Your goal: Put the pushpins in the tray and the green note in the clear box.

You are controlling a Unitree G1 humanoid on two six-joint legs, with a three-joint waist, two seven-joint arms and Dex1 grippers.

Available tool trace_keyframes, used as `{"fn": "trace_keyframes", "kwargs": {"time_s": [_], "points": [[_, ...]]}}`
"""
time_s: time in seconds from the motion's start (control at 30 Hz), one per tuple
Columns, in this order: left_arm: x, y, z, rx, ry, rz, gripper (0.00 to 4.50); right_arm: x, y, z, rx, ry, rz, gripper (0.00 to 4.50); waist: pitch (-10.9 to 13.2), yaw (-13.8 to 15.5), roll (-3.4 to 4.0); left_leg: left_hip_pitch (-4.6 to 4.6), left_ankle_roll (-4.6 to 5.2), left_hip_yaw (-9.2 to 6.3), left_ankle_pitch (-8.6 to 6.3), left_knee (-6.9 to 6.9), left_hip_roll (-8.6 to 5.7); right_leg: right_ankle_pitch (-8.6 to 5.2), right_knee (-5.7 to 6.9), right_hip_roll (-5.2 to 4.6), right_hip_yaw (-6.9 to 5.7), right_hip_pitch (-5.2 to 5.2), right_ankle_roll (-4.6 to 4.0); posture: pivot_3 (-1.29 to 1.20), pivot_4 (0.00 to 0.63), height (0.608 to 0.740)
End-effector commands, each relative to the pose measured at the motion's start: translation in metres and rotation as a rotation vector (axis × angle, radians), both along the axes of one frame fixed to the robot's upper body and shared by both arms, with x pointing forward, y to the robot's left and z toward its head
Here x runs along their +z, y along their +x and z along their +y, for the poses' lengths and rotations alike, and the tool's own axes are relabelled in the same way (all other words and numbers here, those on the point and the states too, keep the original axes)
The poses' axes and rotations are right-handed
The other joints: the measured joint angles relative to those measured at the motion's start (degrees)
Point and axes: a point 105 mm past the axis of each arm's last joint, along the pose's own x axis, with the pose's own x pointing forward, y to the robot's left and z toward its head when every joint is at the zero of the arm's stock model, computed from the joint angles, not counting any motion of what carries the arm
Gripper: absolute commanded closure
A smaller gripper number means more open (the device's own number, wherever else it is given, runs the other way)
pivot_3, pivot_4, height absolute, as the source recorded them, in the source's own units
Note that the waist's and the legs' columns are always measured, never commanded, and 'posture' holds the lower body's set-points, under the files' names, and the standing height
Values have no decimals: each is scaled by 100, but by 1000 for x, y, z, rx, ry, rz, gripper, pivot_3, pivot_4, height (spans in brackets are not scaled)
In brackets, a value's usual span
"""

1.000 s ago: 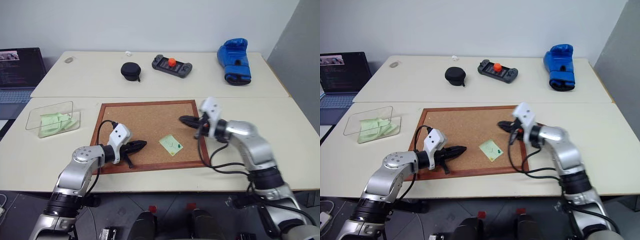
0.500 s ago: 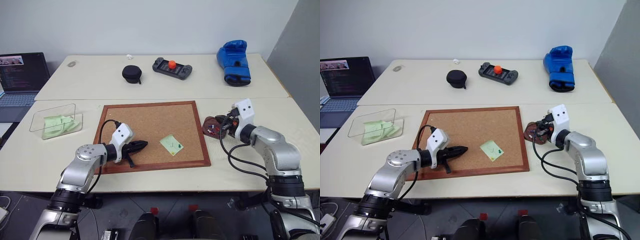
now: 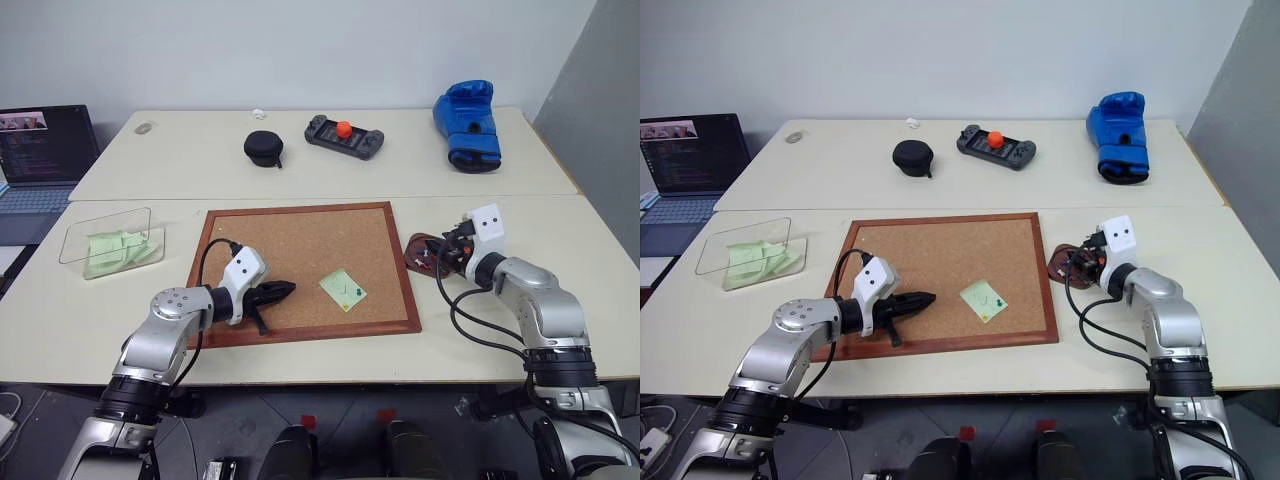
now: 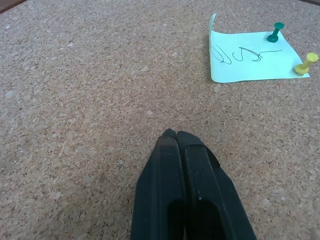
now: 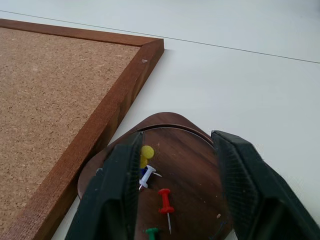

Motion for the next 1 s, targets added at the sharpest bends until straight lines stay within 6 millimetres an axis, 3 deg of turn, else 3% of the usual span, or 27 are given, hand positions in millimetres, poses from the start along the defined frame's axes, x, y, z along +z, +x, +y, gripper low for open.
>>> {"fn": "trace_keyframes", "kwargs": {"time_s": [0.03,0.2,0.4,0.53,0.63,0.8,0.9,1.0], "points": [[-26,-7,3,11,55,87,4500,16,3,1,7,-15,-64,2316,0,0,0,0,0,0,0,0,0,0,0,0,0,0,0,0,150,740],[-25,-6,1,5,55,85,4500,19,4,0,9,-38,-85,2316,0,0,0,0,0,-1,0,0,0,0,0,0,0,0,0,0,150,740],[-26,-6,1,3,55,88,4500,27,5,-3,37,-194,-183,2316,0,1,0,-1,0,0,0,0,-1,-1,-2,0,0,0,1,0,150,740],[-26,-5,1,2,55,88,4500,34,3,4,59,-76,-183,2316,0,1,0,0,0,-1,0,-1,0,-1,-2,0,-1,1,1,0,150,740],[-25,-5,1,3,55,87,4500,46,-16,27,227,68,-165,2316,1,1,0,0,0,-3,0,-1,0,-1,-2,0,-1,3,1,0,150,740],[-25,-4,2,3,56,88,4500,44,-62,55,533,97,-88,2316,1,19,0,-4,1,-20,-1,-2,-1,-1,-12,-1,-5,10,1,0,150,740],[-25,-3,1,-1,54,90,4500,27,-89,73,692,7,-68,2316,1,12,0,-2,1,-25,-1,-3,0,-2,-12,-1,-6,10,3,0,150,740],[-24,-2,0,-4,54,90,4500,13,-98,89,753,-17,-74,2316,1,5,0,2,1,-22,0,-3,2,-19,-12,0,-6,10,32,0,150,740]]}}
